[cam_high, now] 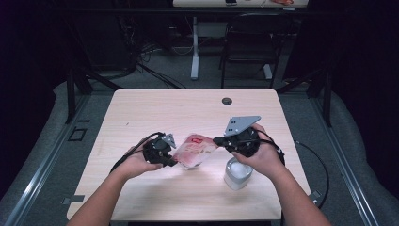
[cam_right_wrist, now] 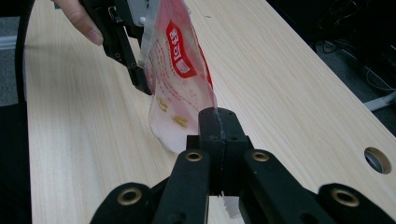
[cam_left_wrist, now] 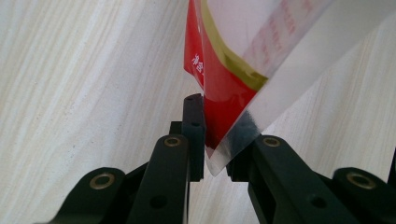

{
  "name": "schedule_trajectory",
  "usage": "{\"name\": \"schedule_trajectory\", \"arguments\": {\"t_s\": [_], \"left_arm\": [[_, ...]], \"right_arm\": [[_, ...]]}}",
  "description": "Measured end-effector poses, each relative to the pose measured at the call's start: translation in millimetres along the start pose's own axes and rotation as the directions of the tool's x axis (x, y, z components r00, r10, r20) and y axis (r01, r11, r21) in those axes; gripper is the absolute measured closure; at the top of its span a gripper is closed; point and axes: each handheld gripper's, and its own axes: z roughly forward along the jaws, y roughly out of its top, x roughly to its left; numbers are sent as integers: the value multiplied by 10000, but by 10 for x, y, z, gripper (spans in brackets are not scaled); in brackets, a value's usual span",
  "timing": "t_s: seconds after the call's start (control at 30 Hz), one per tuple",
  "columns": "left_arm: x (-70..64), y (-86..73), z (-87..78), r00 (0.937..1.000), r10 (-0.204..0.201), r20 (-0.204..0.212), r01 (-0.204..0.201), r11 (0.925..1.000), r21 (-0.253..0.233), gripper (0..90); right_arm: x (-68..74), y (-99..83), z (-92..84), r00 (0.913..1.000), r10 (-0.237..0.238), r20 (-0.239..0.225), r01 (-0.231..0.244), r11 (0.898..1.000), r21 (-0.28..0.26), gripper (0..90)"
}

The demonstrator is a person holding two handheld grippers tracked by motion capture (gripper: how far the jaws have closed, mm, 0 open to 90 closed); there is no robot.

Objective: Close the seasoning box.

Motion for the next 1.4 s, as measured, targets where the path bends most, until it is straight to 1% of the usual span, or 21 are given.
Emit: {"name": "schedule_trajectory", "arguments": {"t_s": [0.23,0.33,0.37,0.43,0.5,0.63,0.73,0.8,0.93,1.03,1.17,1.27,1.4], "left_arm": [[11,-30,69,9998,-208,-21,208,9998,43,788],[8,-32,86,9996,-273,-67,274,9996,87,745],[8,-32,91,9997,-260,-48,260,9996,113,733],[5,-35,95,9995,-312,2,312,9994,143,716],[5,-38,90,9994,-352,-63,353,9994,62,691],[0,-49,70,9993,-357,-52,357,9994,27,671],[-11,-58,53,9993,-361,-114,360,9993,-91,661],[-14,-59,33,9995,-291,-137,290,9995,-78,658],[-19,-61,-7,9994,-314,-153,312,9994,-121,644],[-22,-70,-43,9993,-342,-175,338,9992,-233,645],[-34,-72,-83,9994,-218,-271,211,9995,-251,647],[-47,-72,-115,9993,-213,-293,204,9993,-321,652],[-69,-80,-156,9994,-175,-304,160,9987,-492,661]], "right_arm": [[36,14,48,9998,-206,63,204,9995,235,900],[50,14,71,9995,-268,136,264,9993,276,900],[53,17,74,9994,-324,147,318,9988,372,900],[57,18,83,9994,-329,110,325,9989,349,900],[57,19,84,9993,-373,73,370,9985,397,900],[67,20,92,9991,-407,101,403,9985,364,900],[73,23,96,9991,-411,104,407,9986,351,900],[76,27,95,9990,-436,85,432,9983,380,900],[85,33,100,9990,-443,89,440,9985,333,900],[90,38,100,9984,-568,58,566,9978,348,900],[105,44,101,9983,-577,43,576,9978,334,900],[112,53,104,9983,-591,-5,591,9977,339,900],[121,68,116,9981,-607,-68,609,9978,275,900]]}}
